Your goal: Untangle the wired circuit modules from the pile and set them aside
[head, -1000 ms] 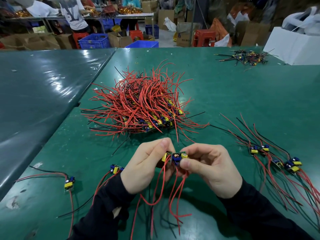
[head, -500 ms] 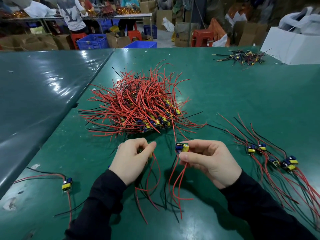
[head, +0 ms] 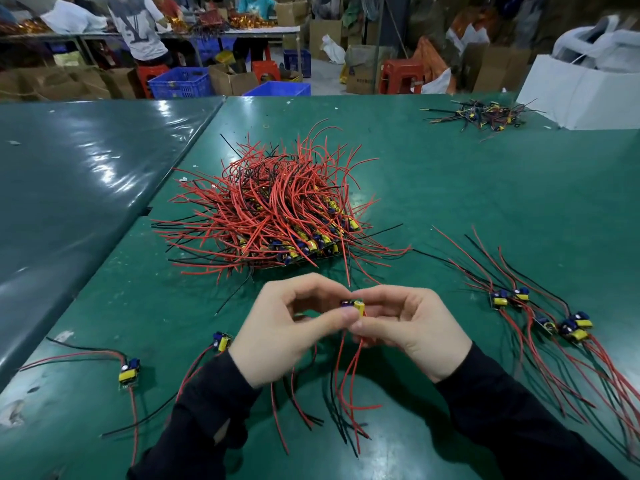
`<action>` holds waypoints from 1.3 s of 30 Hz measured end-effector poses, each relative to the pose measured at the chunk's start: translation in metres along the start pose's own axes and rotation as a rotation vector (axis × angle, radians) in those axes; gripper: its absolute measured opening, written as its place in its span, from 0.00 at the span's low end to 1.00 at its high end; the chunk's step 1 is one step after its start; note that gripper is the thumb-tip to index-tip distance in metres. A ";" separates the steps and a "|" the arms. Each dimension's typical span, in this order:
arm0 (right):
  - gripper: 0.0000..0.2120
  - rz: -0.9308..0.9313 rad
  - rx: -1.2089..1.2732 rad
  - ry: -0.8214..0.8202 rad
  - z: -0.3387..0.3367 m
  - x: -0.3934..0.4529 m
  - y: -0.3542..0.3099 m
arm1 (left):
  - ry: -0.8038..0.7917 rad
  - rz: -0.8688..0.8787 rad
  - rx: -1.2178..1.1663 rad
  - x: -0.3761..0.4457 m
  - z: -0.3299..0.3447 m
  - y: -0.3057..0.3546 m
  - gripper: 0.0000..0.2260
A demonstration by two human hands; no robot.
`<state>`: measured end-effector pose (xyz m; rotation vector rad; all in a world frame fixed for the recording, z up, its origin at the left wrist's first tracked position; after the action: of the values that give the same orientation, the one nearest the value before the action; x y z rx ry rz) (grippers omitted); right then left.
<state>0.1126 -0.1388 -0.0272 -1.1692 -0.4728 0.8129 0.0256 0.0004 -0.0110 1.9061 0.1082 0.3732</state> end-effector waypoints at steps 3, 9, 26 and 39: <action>0.21 -0.003 -0.028 0.010 -0.001 -0.001 0.000 | 0.019 -0.080 -0.131 0.000 0.003 -0.006 0.08; 0.22 0.076 -0.041 0.080 -0.002 0.001 -0.001 | 0.117 -0.114 -0.212 0.003 0.000 -0.010 0.08; 0.12 0.372 0.236 -0.009 -0.005 0.001 -0.009 | -0.001 -0.176 -0.079 -0.001 0.002 0.001 0.11; 0.15 -0.010 -0.067 0.045 0.000 0.000 -0.003 | -0.058 -0.460 -0.518 -0.003 0.004 -0.006 0.10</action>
<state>0.1139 -0.1392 -0.0248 -1.2431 -0.4713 0.7652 0.0247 -0.0017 -0.0182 1.3279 0.3675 0.0232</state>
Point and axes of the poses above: each hand's wrist, its own x-axis towards the middle knuckle, its own z-axis out of the palm, y = z × x, the point moved 2 cm from there along x, towards the middle knuckle, and after that the axes turned 6 degrees about x, right-handed, at the moved point
